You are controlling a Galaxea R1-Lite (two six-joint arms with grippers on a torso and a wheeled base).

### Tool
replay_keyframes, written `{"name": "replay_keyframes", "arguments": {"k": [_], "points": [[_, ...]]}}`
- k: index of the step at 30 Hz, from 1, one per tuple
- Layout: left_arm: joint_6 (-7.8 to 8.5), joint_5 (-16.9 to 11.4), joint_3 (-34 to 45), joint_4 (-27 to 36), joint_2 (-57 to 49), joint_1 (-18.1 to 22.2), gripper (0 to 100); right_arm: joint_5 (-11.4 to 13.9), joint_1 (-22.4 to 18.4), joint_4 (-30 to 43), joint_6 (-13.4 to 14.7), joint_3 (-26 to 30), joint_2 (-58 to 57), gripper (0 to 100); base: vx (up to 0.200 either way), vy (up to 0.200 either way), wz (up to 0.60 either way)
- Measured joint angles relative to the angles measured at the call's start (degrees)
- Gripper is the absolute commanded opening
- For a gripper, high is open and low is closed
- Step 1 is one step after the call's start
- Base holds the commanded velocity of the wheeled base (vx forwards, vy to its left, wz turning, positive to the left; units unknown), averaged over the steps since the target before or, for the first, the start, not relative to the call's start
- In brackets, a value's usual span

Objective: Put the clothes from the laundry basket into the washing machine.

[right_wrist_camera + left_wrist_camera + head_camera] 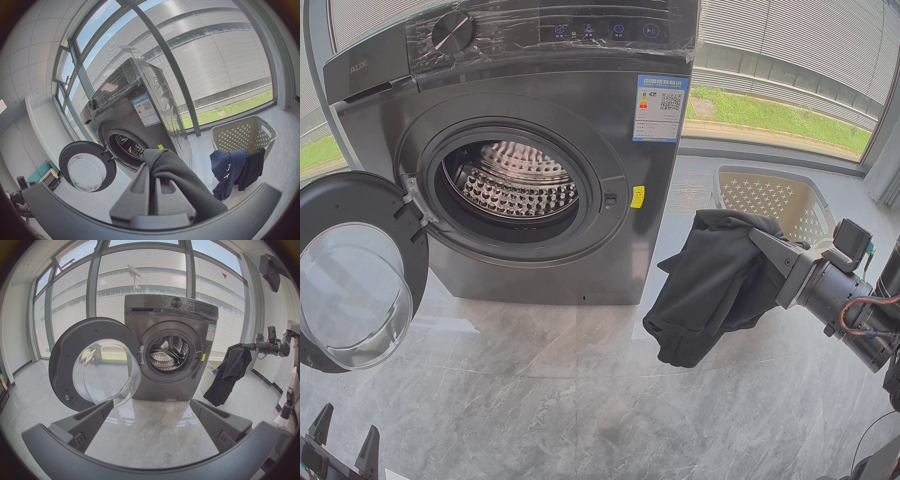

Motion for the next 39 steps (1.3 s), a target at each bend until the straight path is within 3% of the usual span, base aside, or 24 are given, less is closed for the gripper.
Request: {"name": "replay_keyframes", "arguments": {"k": [3, 24, 33, 39], "points": [[0.00, -0.02, 0.00, 0.02, 0.00, 0.00, 100, -0.02, 0.00, 0.00, 0.00, 0.02, 0.04, 0, 0.000, 0.000, 0.00], [0.00, -0.05, 0.00, -0.01, 0.00, -0.02, 100, 0.06, 0.00, -0.06, 0.09, -0.17, 0.45, 0, 0.000, 0.200, 0.00], [0.00, -0.05, 0.00, 0.02, 0.00, -0.02, 100, 0.09, 0.02, -0.09, 0.09, -0.11, 0.48, 0, 0.000, 0.000, 0.00], [0.00, -0.05, 0.00, 0.02, 0.00, 0.00, 100, 0.06, -0.05, -0.06, 0.06, -0.06, 0.48, 0, -0.200, 0.000, 0.00]]}}
